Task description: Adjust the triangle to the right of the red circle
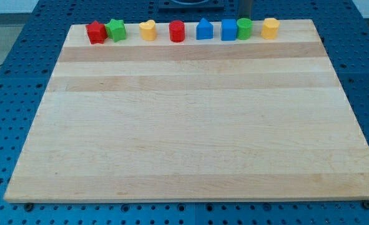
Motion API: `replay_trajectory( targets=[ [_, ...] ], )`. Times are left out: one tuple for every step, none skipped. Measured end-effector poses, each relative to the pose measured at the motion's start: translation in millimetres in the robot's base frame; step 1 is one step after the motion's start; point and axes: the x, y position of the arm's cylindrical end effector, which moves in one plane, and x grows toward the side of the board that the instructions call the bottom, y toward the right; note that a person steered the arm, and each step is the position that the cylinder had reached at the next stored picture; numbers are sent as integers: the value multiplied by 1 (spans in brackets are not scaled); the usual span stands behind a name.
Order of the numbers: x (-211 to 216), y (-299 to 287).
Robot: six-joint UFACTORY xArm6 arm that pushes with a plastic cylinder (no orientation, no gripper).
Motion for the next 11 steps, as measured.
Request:
replay_trajectory(
  targets=[
    [0, -3],
    [0, -18],
    [0, -36],
    [0, -42],
    [2, -62],
    [2, -78],
    [1, -95],
    [2, -109],
    [3, -122],
    [1, -141],
    [1, -155]
  ],
)
